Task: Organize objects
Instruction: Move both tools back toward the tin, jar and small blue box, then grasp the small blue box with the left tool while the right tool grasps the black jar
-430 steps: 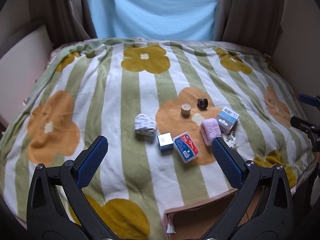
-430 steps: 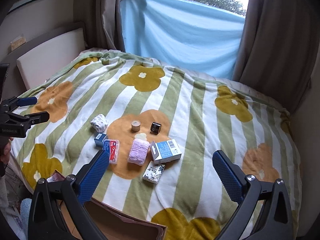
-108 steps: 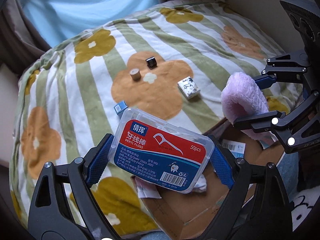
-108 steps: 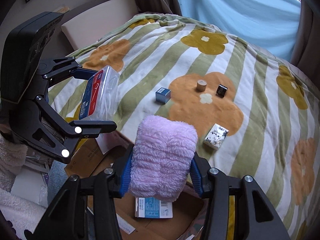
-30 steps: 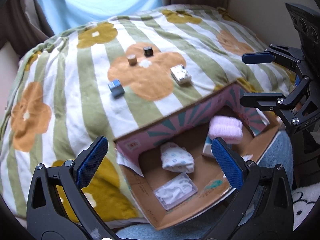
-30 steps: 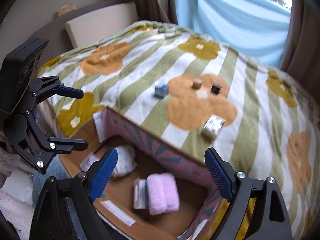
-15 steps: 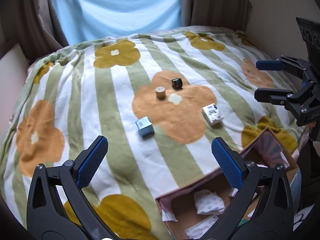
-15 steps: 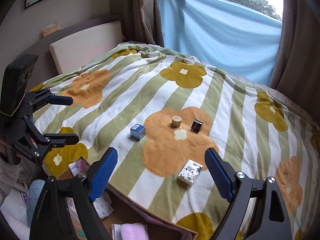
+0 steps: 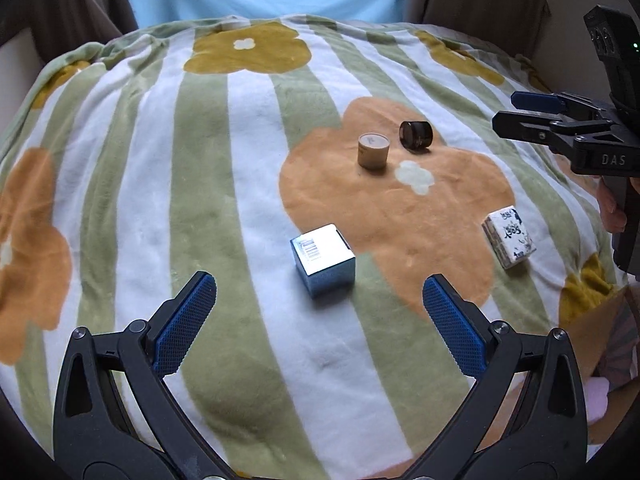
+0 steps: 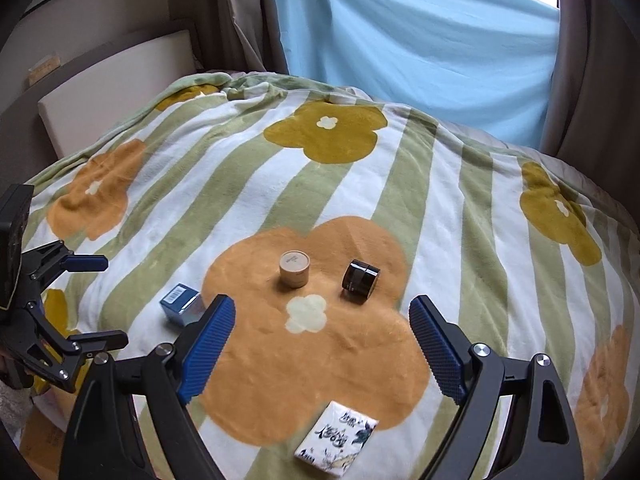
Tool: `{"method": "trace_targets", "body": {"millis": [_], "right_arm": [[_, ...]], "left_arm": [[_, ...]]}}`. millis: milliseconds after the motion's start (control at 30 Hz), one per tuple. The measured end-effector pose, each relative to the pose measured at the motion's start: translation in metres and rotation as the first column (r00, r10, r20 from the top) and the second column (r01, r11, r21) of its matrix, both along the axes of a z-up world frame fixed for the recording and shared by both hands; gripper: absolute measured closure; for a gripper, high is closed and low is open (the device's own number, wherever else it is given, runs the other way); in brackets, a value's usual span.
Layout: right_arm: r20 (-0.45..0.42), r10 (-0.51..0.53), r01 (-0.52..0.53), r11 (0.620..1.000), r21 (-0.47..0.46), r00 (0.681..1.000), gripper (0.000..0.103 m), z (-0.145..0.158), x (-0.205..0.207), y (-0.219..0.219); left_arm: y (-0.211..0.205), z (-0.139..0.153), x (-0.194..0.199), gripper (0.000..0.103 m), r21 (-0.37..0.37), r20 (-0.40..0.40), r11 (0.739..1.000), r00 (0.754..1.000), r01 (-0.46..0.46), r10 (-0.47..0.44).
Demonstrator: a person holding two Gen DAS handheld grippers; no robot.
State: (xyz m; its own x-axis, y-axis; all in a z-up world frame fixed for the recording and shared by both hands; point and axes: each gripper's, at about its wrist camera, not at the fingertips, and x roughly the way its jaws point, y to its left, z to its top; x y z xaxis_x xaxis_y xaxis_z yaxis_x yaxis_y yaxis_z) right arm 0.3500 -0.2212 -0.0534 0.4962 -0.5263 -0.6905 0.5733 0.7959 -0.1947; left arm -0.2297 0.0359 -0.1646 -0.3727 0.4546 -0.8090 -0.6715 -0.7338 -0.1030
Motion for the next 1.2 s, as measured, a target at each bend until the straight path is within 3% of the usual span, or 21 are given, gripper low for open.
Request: {"method": "trace_targets", "body": {"millis": [233, 433, 833, 967, 1033, 1200], "right_arm": [[-0.039, -0.05, 0.052, 0.998, 0.029, 0.998, 0.018, -0.039, 0.02, -0.055], [-0.063, -0.062, 0.066, 0.996, 0.058, 0.996, 0.03, -0.06, 0.032, -0.084], [-0.076, -0.089, 0.097, 0.99, 0.102, 0.993, 0.052, -0.08, 0.048, -0.107], [-0.082, -0.1, 0.109, 0.989, 0.102, 0.992, 0.065, -0.082, 0.05, -0.109], [-0.081, -0.11, 0.118, 0.988, 0.104, 0.991, 0.065, -0.082, 0.051, -0.11], [-0.079, -0.129, 0.137, 0.985, 0.104, 0.988, 0.065, -0.082, 0.052, -0.109]], "left_arm": [[0.022, -0.033, -0.022, 0.006, 0.016, 0.047, 1.0, 0.999, -0.005, 0.004], [0.032, -0.05, -0.031, 0.013, 0.017, 0.063, 1.0, 0.998, -0.01, 0.009], [0.032, -0.063, -0.042, 0.039, 0.013, 0.074, 0.999, 0.997, -0.034, 0.033], [0.031, -0.062, -0.044, 0.049, 0.03, 0.089, 0.999, 0.996, -0.031, 0.028], [0.031, -0.061, -0.044, 0.058, 0.045, 0.101, 0.999, 0.995, -0.021, 0.016], [0.034, -0.06, -0.043, 0.06, 0.041, 0.102, 0.999, 0.995, -0.021, 0.017]]}}
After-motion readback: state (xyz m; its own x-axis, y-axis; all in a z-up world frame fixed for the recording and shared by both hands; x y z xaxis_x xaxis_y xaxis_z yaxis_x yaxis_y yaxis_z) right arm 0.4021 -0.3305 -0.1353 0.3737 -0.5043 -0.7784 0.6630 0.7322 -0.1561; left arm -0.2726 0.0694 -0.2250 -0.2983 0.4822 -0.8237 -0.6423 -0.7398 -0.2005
